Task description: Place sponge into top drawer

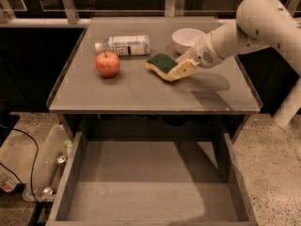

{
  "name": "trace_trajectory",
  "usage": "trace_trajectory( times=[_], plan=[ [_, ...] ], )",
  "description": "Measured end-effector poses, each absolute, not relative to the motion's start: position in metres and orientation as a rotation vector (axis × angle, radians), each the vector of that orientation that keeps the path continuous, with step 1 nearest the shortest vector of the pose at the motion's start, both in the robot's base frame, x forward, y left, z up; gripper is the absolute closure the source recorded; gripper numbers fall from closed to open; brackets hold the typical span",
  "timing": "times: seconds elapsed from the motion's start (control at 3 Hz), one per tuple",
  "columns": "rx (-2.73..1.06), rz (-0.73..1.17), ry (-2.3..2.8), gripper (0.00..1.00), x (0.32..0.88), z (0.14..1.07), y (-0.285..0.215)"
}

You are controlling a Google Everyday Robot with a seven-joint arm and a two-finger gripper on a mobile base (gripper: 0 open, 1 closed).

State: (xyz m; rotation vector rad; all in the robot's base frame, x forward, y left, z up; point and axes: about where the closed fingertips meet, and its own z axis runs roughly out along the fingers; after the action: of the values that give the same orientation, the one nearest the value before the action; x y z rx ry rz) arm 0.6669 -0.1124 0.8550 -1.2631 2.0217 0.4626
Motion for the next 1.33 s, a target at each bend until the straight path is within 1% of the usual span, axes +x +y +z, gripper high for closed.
trace_trajectory(
  times=[0.67,1.33],
  plan=[
    [-1.269,0.508,1.927,1.0,0.62,0.899,-0.138],
    [-1.317,0.454,1.899,1.0,0.528,0.927,-0.185]
  ],
)
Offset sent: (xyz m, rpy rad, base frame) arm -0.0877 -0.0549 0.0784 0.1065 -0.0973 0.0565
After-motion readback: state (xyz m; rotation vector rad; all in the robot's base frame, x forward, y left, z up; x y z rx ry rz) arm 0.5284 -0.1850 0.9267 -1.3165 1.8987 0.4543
